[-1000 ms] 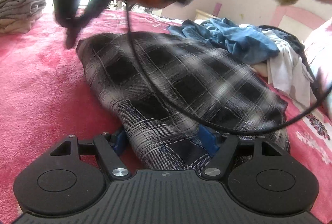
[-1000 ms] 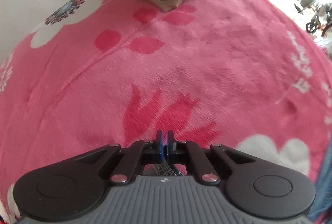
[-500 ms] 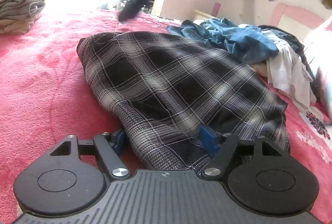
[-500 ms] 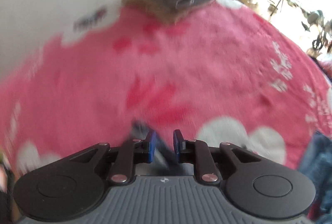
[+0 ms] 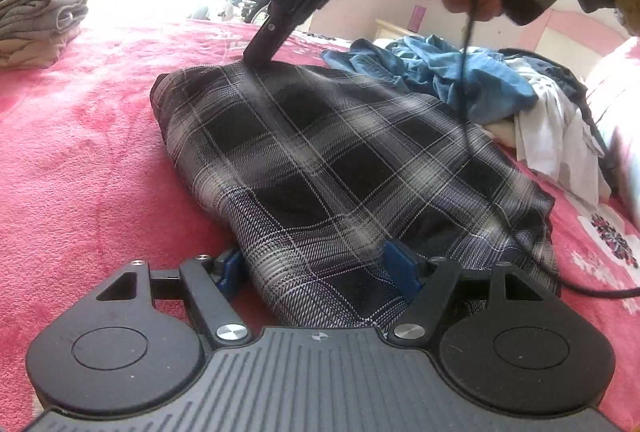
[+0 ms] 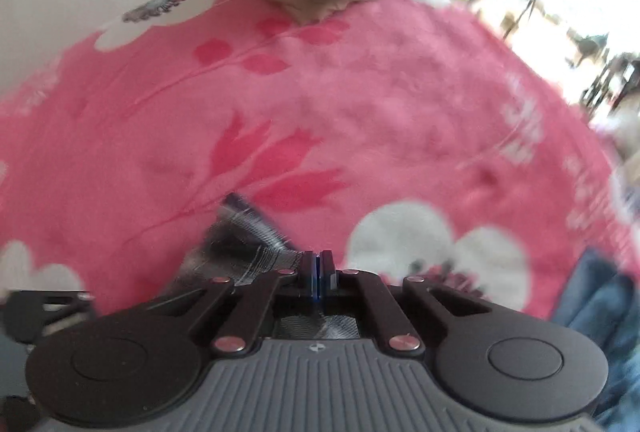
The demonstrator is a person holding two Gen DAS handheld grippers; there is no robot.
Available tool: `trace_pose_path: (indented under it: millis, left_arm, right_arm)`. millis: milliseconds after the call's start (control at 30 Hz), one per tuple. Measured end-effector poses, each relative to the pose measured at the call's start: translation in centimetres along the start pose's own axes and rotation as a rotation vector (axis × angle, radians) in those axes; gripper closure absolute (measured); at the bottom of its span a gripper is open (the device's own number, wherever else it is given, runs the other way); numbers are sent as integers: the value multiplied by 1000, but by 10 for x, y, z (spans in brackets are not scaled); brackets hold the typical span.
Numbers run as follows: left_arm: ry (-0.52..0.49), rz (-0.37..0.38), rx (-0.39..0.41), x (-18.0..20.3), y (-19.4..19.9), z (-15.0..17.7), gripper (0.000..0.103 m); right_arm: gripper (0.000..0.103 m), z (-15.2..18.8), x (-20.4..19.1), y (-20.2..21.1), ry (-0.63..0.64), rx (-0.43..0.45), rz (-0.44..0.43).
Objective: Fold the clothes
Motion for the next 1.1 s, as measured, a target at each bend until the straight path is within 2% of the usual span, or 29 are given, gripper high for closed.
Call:
trace_pose_path:
  millis: [67, 100, 133, 467, 833, 1000, 1067, 1100]
  left_arm:
    - [1, 2, 0, 0, 0, 0, 32]
    - [1, 2, 0, 0, -1, 0, 32]
    - [2, 3, 0, 0, 0, 0, 32]
    - [1, 1, 0, -1, -2, -1, 32]
    - [0, 0, 1, -2, -1, 0, 32]
    - [0, 1, 2, -2, -1, 0, 32]
    - [0, 1, 2, -2, -1, 0, 32]
    - [0, 1, 2, -2, -1, 0, 32]
  right_arm:
    - [92, 2, 0, -1, -17, -9, -12]
    - [80, 3, 1, -1, -24, -11, -9]
    - [75, 3, 2, -2, -31, -13, -6]
    - [76, 10, 11, -7, -99, -30, 26]
    - [75, 13, -17, -2, 91, 8, 134]
    - [75, 15, -21, -19, 153, -58, 128]
    - [75, 16, -18, -25, 134, -78, 107]
    - [90, 15, -16, -25, 120, -79, 92]
Point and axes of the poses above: each gripper's, at about its wrist camera, not at the fingertips, and y roughly against the way its jaws point, x to its right, z to its underside, the point moved 10 cm from there along -y, roughly the way its jaws point, and after that the axes turned 4 degrees about -x, right-handed, at the moved point
